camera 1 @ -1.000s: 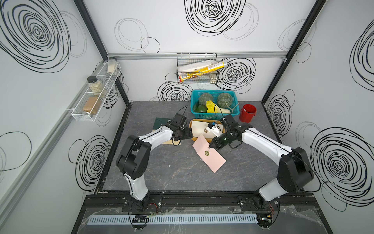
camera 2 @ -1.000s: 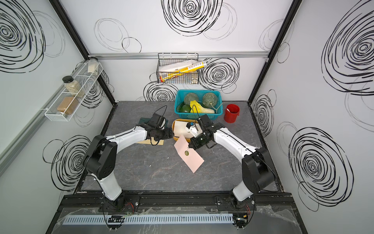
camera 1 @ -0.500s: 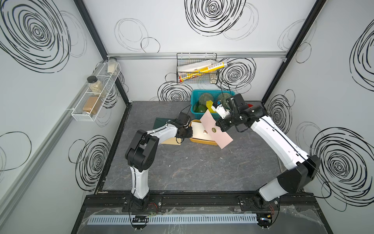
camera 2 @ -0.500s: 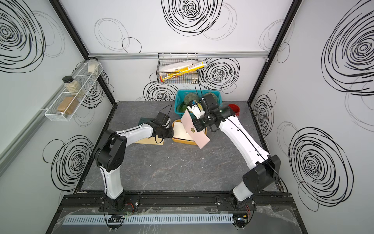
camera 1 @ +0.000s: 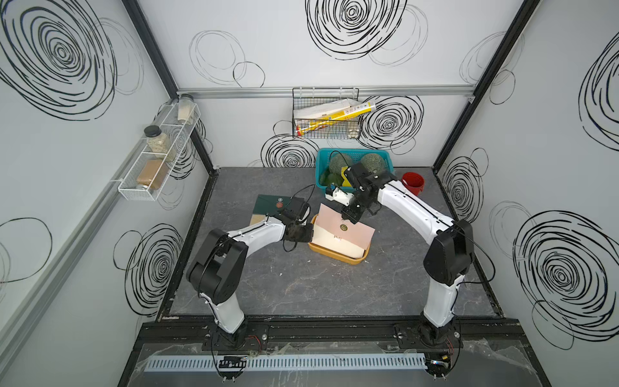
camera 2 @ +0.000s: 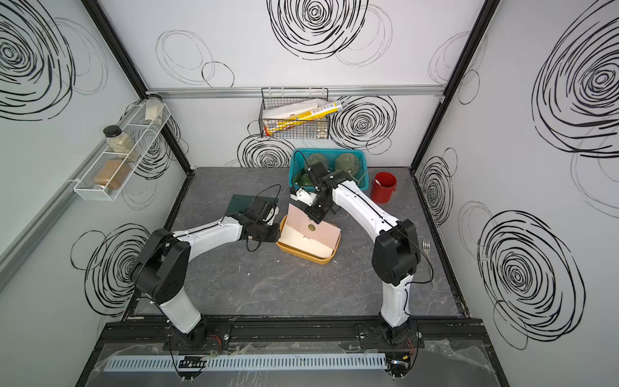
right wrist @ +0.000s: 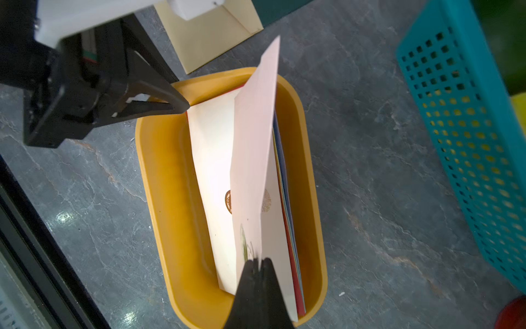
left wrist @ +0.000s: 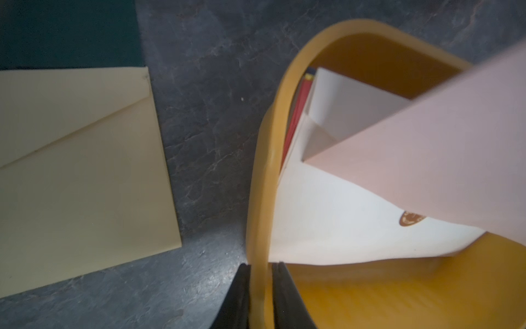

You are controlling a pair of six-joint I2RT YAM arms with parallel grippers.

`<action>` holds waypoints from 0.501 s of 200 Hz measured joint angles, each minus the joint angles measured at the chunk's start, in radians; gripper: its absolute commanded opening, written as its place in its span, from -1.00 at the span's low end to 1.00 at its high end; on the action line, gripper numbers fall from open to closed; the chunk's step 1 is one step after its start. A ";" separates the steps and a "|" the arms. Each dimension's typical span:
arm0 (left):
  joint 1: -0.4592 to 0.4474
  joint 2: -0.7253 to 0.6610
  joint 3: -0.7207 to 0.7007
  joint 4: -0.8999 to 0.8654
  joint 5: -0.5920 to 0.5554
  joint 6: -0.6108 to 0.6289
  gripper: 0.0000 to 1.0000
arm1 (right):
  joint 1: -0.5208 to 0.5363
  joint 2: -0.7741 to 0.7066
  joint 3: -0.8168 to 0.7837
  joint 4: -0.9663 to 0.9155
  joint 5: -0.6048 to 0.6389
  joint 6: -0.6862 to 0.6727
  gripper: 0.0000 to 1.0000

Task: Put the sealed envelopes into the storage box
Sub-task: Place the envelope in the storage box.

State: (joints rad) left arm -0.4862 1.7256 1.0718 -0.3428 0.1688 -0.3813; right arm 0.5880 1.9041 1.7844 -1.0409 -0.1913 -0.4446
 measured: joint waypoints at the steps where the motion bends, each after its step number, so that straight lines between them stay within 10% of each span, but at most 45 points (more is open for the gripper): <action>1: 0.000 -0.001 -0.001 0.000 0.000 0.002 -0.59 | 0.001 0.000 0.000 0.000 0.000 -0.001 -1.00; 100: 0.014 -0.037 -0.041 0.003 0.027 0.023 -0.63 | 0.017 0.010 -0.078 0.053 -0.009 -0.037 -1.00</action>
State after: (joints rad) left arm -0.4717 1.6890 1.0309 -0.3393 0.1955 -0.3584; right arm 0.6052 1.9141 1.7061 -0.9874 -0.2001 -0.4820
